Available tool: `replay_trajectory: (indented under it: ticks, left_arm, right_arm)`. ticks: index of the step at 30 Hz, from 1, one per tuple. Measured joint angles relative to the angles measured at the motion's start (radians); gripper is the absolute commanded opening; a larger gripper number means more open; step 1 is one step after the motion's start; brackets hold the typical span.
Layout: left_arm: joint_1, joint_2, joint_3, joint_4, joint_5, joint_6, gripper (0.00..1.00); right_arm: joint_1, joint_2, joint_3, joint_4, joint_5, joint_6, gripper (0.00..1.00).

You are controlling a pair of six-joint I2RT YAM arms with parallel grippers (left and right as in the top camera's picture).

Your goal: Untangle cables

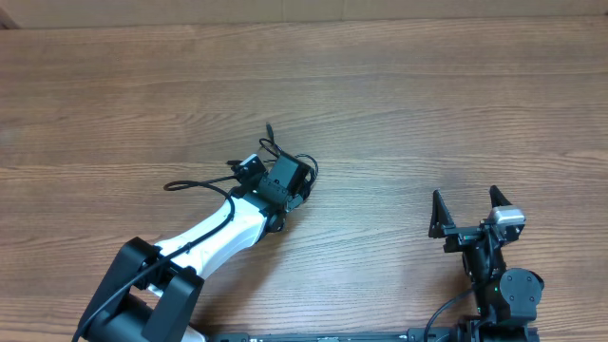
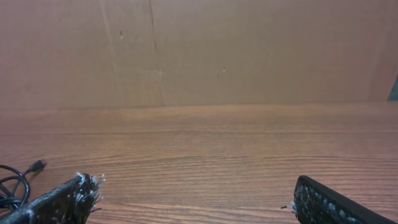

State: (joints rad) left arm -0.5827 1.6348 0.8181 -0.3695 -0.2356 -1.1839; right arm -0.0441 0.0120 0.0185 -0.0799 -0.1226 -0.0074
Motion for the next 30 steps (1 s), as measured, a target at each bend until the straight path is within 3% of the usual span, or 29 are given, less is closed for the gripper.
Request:
replay_trajectory:
  ticks: [8, 16, 23, 25, 27, 30]
  left_arm:
    - [0.000, 0.000, 0.000, -0.010, 0.000, 0.000, 0.27]
    - [-0.007, 0.000, 0.000, -0.012, 0.006, 0.000, 0.36]
    - [-0.013, 0.000, 0.000, -0.011, 0.007, 0.000, 0.26]
    - [-0.013, 0.000, 0.000, -0.010, 0.006, 0.000, 0.20]
    - [-0.013, 0.000, 0.000, -0.008, 0.006, 0.000, 0.04]
    - [-0.013, 0.000, 0.000, -0.007, 0.006, -0.003, 0.04]
  right_arm:
    - [0.000, 0.000, 0.000, 0.000, 0.000, 0.000, 1.00]
    - [0.000, 0.000, 0.000, 0.000, 0.000, 0.000, 1.00]
    - [0.000, 0.000, 0.000, 0.000, 0.000, 0.000, 1.00]
    - [0.000, 0.000, 0.000, 0.000, 0.000, 0.000, 1.00]
    - [0.000, 0.000, 0.000, 0.000, 0.000, 0.000, 1.00]
    - [0.000, 0.000, 0.000, -0.001, 0.000, 0.000, 1.00]
